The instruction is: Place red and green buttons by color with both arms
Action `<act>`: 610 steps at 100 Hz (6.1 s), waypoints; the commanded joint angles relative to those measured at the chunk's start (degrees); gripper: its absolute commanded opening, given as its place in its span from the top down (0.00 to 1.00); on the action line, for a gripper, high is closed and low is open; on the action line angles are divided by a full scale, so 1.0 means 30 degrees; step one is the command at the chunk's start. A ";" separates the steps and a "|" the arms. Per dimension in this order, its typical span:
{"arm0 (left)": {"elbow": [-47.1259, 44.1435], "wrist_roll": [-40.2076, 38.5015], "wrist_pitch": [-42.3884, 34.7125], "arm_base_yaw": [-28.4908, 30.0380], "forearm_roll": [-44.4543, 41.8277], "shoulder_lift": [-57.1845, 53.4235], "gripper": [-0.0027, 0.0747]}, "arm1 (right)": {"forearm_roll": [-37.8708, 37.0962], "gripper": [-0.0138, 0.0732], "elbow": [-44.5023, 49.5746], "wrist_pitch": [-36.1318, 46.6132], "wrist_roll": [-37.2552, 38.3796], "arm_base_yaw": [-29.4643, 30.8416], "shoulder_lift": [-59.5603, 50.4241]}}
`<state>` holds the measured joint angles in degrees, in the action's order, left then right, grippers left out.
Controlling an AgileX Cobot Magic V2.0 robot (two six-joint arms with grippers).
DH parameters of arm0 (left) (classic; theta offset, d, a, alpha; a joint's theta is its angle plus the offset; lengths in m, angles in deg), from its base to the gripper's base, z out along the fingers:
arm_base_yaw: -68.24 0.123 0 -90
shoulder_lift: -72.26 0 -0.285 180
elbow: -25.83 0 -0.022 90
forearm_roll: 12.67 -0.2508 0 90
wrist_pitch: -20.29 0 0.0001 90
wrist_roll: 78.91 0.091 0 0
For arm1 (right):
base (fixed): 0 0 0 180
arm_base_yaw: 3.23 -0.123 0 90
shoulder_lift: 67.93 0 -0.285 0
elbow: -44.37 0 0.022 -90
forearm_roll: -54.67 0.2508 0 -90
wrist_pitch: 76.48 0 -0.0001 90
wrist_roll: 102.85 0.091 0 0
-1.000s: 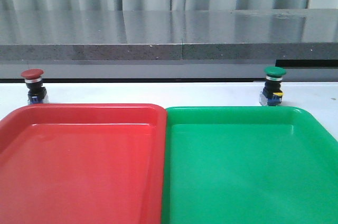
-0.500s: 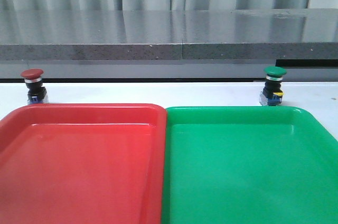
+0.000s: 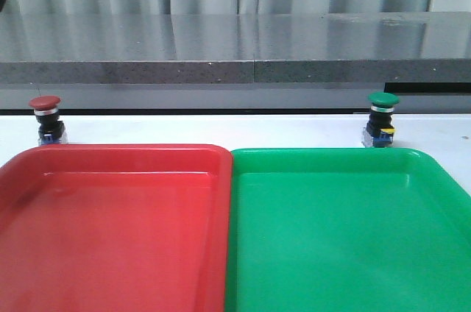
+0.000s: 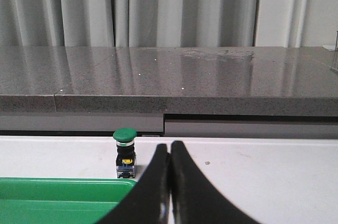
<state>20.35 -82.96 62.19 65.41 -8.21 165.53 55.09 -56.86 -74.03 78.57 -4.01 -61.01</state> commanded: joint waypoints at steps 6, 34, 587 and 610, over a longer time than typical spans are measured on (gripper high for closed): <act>0.2431 -0.0085 0.0213 -0.0171 0.0398 0.1382 0.31 | -0.0137 0.91 -0.0355 0.1583 -0.0065 0.0129 -0.0345; 0.5032 -0.0085 0.1245 -0.0171 0.1455 0.4475 0.31 | -0.0137 0.91 -0.0355 0.1583 -0.0065 0.0129 -0.0345; -0.7640 -0.1807 -0.6213 -0.7122 0.0214 -1.0935 0.99 | -0.0137 0.91 -0.0355 0.1583 -0.0065 0.0129 -0.0345; -0.9394 -0.1807 -0.6402 -0.7122 -0.0745 -1.3722 0.99 | -0.0137 0.91 -0.0355 0.1583 -0.0065 0.0129 -0.0345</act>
<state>-7.77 -87.97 47.94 44.27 -9.03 127.76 54.99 -56.86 -74.03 78.69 -4.01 -61.01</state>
